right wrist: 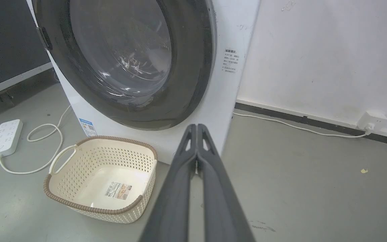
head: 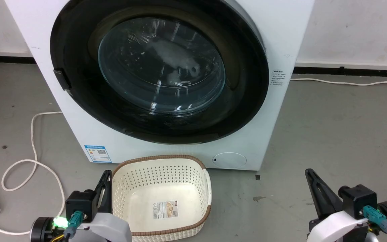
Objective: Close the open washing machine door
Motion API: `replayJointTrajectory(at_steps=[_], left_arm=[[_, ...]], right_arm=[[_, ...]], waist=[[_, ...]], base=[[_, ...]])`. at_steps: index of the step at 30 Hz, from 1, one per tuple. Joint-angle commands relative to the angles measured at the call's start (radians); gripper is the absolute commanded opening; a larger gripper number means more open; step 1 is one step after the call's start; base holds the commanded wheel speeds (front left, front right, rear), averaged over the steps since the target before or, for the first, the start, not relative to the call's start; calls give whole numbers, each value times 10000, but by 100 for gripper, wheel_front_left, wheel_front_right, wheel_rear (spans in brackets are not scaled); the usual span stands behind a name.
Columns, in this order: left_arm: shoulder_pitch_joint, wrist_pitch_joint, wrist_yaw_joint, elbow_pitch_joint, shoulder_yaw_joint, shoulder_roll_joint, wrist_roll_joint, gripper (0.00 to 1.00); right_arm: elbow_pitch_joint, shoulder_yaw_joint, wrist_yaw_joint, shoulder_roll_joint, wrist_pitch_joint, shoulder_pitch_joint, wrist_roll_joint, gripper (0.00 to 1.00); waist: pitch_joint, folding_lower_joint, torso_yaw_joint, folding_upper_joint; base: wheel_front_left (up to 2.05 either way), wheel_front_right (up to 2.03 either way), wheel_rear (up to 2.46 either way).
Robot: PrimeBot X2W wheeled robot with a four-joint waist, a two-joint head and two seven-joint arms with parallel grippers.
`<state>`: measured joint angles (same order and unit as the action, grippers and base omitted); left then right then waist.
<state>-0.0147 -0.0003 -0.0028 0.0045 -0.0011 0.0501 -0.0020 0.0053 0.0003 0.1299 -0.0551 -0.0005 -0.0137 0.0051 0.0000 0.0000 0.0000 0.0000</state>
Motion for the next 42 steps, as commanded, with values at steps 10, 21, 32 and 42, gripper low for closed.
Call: replayJointTrajectory(at_steps=[10, 21, 32, 42], left_arm=[[147, 3, 28, -45, 11, 1, 20, 0], [147, 3, 28, -45, 11, 1, 20, 0], [147, 3, 28, -45, 11, 1, 20, 0], [147, 3, 28, -45, 11, 1, 20, 0]], right_arm=[[-53, -3, 8, 49, 5, 137, -51, 0], [-53, -3, 8, 49, 5, 137, -51, 0], [-53, -3, 8, 49, 5, 137, -51, 0], [-53, -3, 8, 49, 5, 137, -51, 0]], waist=[[0, 0, 0, 0], [0, 0, 0, 0], [0, 0, 0, 0], [0, 0, 0, 0]], base=[[0, 0, 0], [0, 0, 0], [0, 0, 0], [0, 0, 0]])
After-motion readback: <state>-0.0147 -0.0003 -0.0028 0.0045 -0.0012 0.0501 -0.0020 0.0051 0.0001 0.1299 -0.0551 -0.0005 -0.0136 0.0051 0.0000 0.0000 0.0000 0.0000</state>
